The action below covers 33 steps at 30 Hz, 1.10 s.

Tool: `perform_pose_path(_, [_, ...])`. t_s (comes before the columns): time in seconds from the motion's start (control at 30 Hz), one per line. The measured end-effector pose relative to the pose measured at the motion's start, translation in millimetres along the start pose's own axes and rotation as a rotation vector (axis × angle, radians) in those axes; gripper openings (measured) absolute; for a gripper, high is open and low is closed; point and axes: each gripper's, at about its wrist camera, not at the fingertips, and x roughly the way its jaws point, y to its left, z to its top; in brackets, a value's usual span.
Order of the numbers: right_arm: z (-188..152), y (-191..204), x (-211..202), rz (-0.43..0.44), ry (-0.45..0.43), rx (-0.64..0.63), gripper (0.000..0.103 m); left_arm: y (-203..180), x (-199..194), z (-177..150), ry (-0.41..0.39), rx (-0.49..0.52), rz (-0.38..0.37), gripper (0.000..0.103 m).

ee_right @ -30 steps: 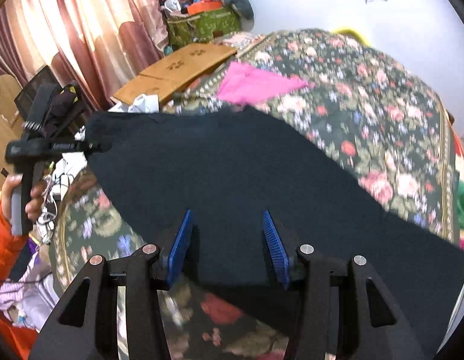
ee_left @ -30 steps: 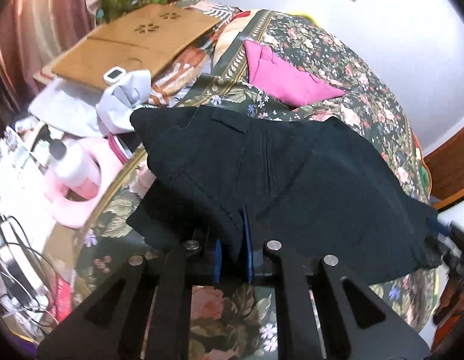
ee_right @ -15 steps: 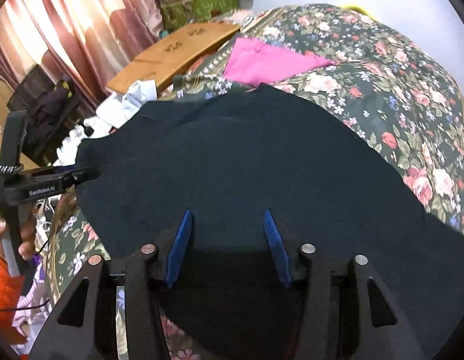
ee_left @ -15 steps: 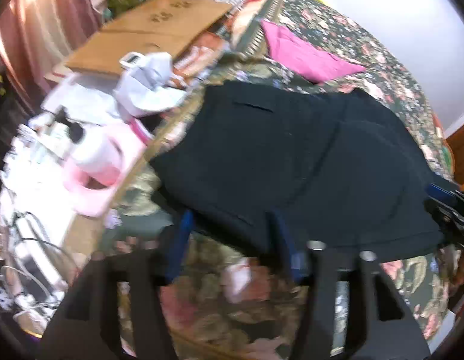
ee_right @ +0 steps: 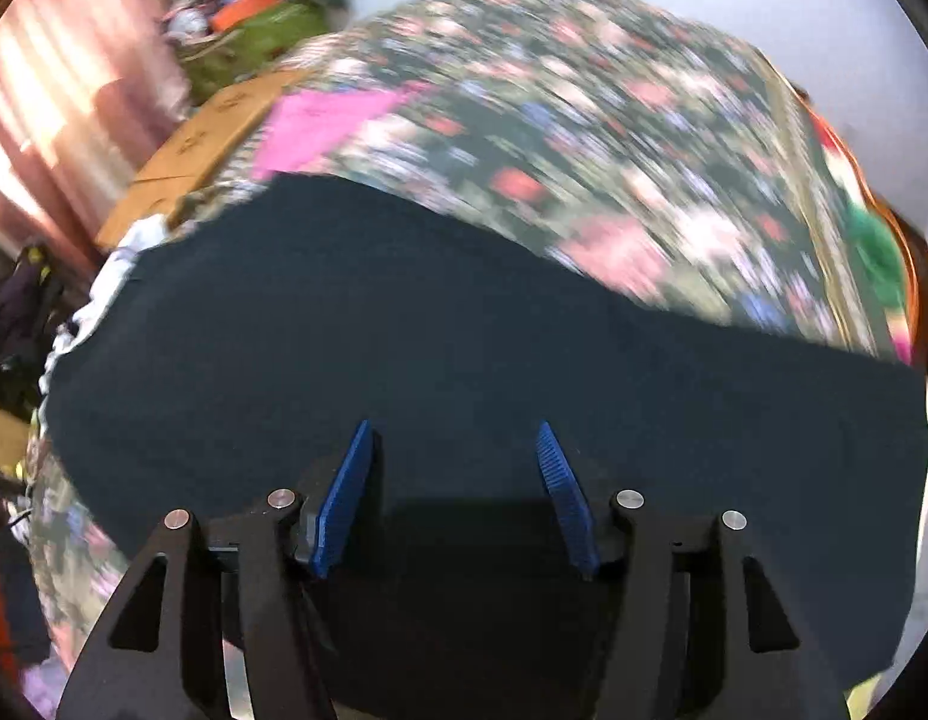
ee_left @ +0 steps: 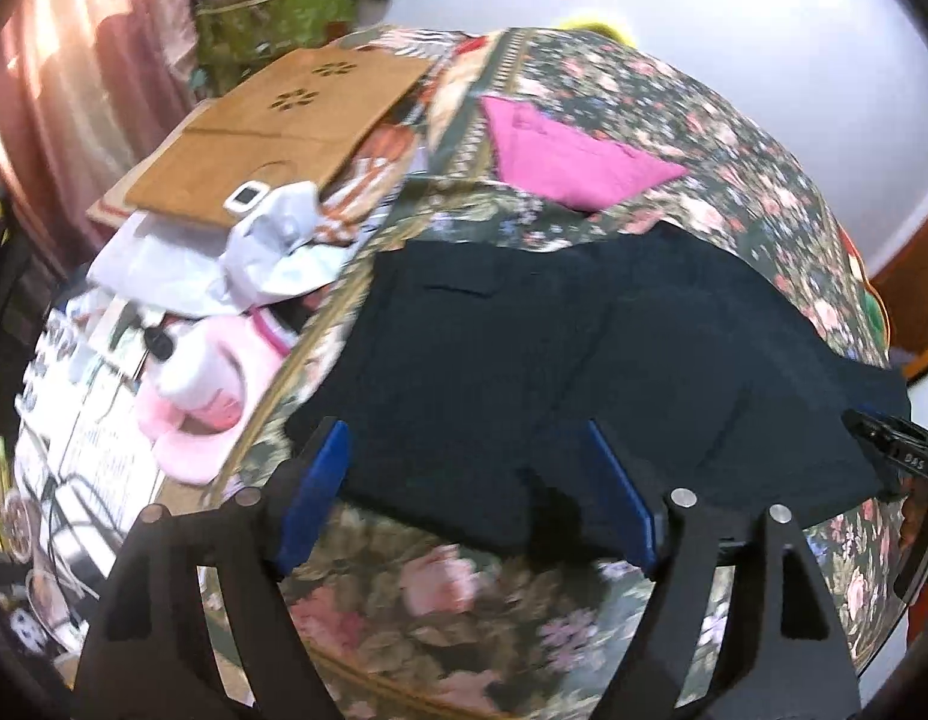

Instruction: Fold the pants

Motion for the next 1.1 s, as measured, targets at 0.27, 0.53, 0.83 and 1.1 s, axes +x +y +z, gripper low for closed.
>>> perform_pose_path(0.27, [-48,-65,-62,-0.073,-0.069,0.178,0.063,-87,29,16,0.057,0.227,-0.089,0.080])
perform_pose_path(0.53, [-104,-105,-119,-0.098,-0.215,0.412,0.065,-166,57,23,0.098,0.397,-0.106,0.080])
perform_pose_path(0.83, [-126,-138,-114,-0.055,-0.249,0.562,0.065,-235,80,28,0.165,0.504,-0.142,0.083])
perform_pose_path(1.1, [-112,-163,-106,-0.034,-0.319,0.629,0.053,-265,91,30,0.228,0.521,-0.205,0.083])
